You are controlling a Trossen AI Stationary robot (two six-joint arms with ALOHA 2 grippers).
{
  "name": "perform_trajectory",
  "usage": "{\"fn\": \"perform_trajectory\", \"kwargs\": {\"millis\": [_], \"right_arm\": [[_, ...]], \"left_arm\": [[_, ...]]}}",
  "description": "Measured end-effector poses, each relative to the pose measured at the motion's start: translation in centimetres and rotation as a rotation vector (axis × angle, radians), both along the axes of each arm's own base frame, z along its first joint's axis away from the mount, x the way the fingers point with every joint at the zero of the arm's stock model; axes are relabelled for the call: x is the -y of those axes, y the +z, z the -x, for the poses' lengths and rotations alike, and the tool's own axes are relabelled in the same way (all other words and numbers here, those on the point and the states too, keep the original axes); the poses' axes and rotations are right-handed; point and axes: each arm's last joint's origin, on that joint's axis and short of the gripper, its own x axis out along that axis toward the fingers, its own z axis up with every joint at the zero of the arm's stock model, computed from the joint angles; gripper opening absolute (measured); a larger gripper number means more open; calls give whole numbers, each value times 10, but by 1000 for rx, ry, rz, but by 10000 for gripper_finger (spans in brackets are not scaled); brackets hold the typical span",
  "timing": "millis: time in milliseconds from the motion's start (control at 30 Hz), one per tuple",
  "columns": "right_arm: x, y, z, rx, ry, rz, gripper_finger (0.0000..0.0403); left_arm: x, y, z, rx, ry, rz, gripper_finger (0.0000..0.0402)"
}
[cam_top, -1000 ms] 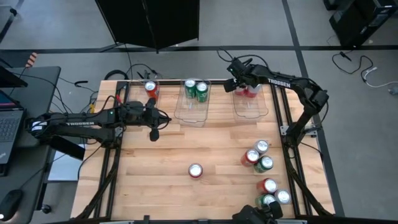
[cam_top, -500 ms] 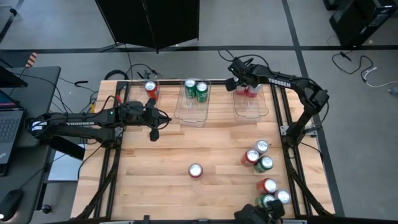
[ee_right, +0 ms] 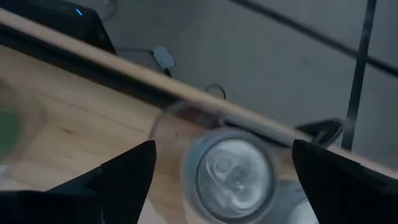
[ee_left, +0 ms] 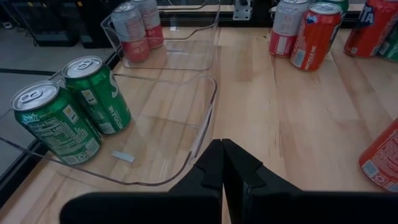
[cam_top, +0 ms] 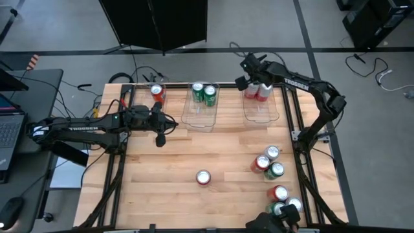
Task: Sort soda cans
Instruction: Put the left red soda can into the left transparent bin
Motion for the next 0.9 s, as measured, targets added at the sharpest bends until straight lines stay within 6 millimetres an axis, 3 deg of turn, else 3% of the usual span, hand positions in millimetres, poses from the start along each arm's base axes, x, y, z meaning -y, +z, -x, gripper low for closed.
{"fn": "perform_trajectory", "kwargs": {"millis": [133,267,367,633,700,900], "right_arm": [[-8,33,-1,13,118,2,352],[-32,42,-13,51,382,-116,319],[-60,33,-28,27,520,-139,259],[-146,5,-76,100,842,-69,29],[-168,-4,-84,135,917,-58,10],[-240,-30,-93,292,1138,-118,18]], "left_arm": [[0,1,0,7,-1,-4,5],[1,1,-1,8,-68,-22,2],[4,2,-3,28,-163,7,2],[21,4,-22,-49,-317,31,1],[26,5,-29,-88,-343,39,1],[39,9,-45,-196,-407,57,1]]}}
